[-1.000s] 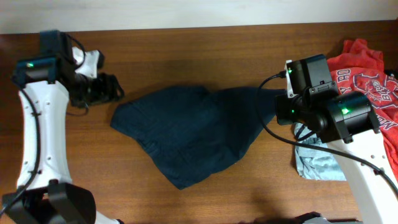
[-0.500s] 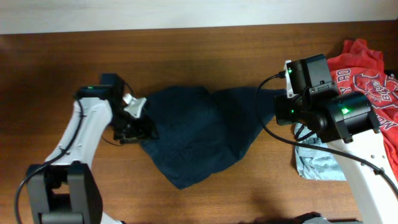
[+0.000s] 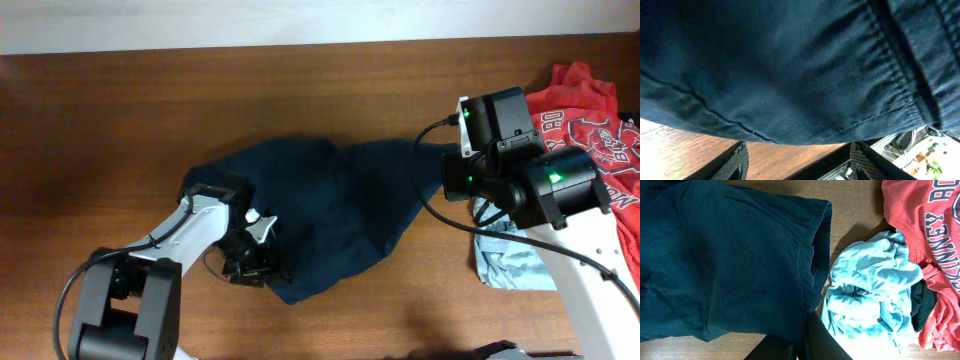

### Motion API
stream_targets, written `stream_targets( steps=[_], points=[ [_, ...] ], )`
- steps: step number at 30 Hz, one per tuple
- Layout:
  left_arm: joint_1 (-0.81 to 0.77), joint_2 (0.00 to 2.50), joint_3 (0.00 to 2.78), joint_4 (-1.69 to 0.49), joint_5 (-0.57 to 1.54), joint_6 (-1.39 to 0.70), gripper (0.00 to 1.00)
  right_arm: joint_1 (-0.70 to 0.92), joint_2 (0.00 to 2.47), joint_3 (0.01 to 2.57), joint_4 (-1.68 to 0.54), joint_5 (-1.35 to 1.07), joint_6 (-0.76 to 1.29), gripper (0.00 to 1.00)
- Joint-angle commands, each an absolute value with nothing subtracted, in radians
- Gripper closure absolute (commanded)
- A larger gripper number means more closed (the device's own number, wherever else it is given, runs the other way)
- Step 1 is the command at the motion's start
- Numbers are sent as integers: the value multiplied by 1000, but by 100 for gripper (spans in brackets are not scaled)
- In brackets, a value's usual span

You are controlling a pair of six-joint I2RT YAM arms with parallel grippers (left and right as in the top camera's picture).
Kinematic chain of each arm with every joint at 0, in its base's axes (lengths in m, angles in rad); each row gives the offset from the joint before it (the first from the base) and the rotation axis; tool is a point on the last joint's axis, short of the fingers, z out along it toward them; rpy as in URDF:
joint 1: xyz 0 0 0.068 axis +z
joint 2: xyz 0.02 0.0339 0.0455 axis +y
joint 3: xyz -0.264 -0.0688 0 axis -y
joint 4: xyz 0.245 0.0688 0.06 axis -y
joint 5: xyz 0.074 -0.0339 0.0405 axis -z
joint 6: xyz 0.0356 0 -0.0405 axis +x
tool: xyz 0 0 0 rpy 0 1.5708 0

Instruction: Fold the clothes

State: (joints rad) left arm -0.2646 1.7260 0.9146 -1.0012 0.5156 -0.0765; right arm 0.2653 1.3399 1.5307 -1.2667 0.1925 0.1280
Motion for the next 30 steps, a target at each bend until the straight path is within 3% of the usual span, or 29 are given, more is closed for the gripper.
stream_targets(
  steps=[1,8,14,18,22,25,30],
  points=[
    [-292,1722,900,-970,529,-110,34,257,1338,1543,-1259,191,129,96],
    [-308,1726,892,-890,471,-169,35,257,1338,1543,-1260,191,129,96],
    [-308,1794,883,-826,459,-170,46,257,1338,1543,-1260,191,129,96],
    [-308,1838,883,-818,458,-171,66,257,1338,1543,-1260,191,128,96],
    [-308,1841,883,-800,416,-171,99,257,1338,1543,-1260,191,129,96],
    [-305,1839,890,-806,392,-171,99,257,1338,1543,-1260,191,128,96],
    [-253,1737,1034,-994,396,-149,100,257,1338,1543,-1261,191,128,96]
  ],
)
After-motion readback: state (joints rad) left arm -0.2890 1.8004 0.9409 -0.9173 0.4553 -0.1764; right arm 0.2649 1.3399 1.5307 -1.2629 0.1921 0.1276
